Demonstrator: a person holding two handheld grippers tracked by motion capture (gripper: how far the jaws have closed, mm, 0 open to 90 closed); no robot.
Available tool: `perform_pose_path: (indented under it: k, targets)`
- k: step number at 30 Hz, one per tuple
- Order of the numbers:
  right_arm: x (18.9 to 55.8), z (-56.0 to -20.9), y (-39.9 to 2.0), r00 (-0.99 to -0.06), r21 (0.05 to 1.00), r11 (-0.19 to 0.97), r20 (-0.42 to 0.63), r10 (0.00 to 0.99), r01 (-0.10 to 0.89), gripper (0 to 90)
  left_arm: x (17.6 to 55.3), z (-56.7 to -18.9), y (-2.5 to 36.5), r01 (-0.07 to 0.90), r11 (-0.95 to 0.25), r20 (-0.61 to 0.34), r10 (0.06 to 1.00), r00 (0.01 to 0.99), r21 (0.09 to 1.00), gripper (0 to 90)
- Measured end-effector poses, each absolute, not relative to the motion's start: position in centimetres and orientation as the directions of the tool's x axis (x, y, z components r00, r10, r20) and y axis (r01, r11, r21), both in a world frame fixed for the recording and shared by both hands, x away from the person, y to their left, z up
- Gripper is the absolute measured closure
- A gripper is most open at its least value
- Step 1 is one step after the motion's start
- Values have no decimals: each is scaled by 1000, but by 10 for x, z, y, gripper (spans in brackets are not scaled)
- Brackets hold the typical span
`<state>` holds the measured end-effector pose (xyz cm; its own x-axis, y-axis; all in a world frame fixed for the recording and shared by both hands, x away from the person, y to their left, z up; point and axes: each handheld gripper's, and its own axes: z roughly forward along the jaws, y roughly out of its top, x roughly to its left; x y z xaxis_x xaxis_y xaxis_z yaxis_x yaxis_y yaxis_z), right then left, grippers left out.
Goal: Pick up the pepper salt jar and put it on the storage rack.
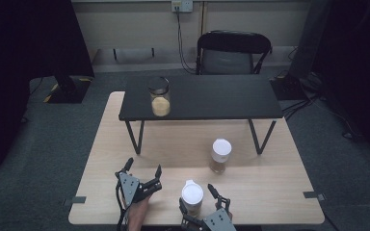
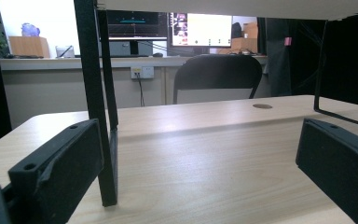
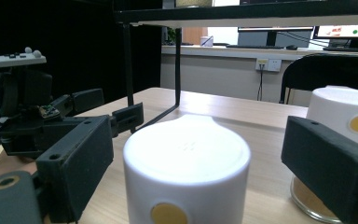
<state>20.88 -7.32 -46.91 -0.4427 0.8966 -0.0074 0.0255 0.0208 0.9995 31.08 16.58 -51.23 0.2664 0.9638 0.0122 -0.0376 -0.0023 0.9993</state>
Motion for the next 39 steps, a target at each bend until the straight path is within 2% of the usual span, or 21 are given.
perform_pose_path:
  k: [10, 26, 39]
  targets:
    - [209, -479, -63, -424, 998, 63, -52, 904, 13, 135, 311, -512, 166, -36, -3, 12, 964, 265, 999, 3]
    - [215, -492, -65, -414, 997, 38, -7, 910, 65, 208, 311, -512, 166, -35, -3, 12, 965, 264, 999, 4]
    - [212, -500, -63, -403, 995, 47, -10, 915, 83, 249, 311, -512, 166, -36, -4, 13, 965, 264, 999, 4]
